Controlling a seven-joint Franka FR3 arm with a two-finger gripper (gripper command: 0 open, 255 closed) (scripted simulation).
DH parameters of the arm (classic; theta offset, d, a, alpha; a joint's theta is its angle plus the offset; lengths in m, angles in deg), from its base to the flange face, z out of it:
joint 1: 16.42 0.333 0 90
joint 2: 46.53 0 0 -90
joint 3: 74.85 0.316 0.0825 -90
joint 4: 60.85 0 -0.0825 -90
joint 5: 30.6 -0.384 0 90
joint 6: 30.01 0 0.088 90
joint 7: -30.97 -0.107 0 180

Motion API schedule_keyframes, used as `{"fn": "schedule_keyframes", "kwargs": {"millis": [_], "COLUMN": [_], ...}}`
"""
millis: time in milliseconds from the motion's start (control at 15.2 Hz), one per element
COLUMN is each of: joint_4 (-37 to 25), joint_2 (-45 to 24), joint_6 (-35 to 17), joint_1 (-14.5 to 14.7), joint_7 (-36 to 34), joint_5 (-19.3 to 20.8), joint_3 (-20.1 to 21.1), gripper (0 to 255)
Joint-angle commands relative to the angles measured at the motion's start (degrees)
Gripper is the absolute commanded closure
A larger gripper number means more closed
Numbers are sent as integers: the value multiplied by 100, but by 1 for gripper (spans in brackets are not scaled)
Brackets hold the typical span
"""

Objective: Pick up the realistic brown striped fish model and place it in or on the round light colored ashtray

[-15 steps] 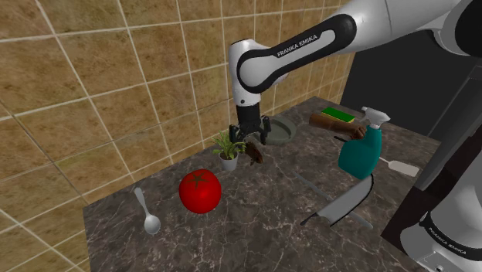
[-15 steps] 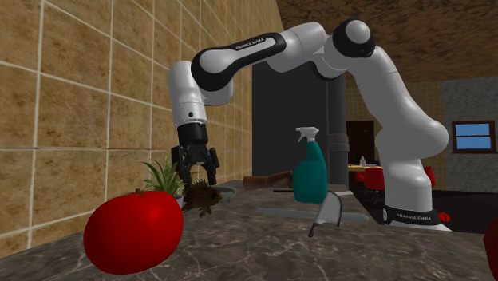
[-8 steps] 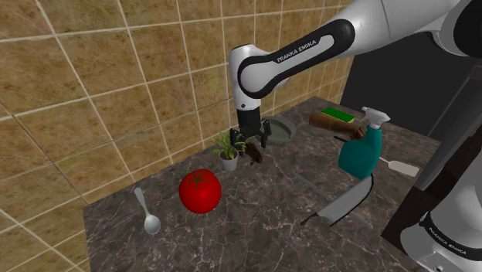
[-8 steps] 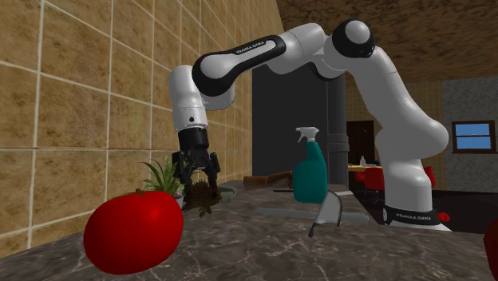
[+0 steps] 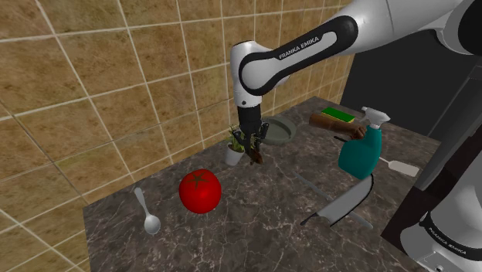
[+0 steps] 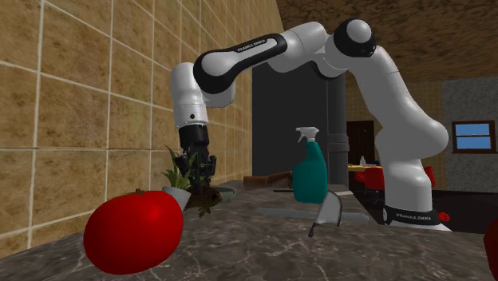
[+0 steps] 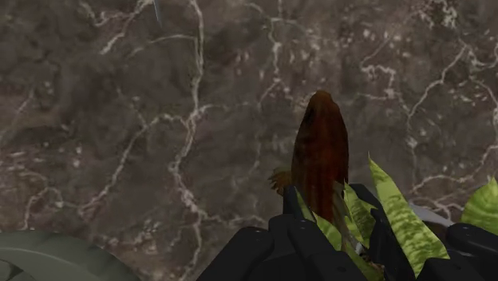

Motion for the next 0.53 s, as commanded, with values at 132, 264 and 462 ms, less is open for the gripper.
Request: {"fn": "schedule_keyframes", "kwargs": {"millis": [132,264,462], "joint_4": [36,-47,-155], "joint_2": [-67,-62,32], "joint_6": [-3,83,281], "joint_1": [12,25,15], "joint_7": [6,-17,-24], "joint_5": [-4,-3,-28], "joint_3": [8,14,24], "gripper": [255,255,255]}}
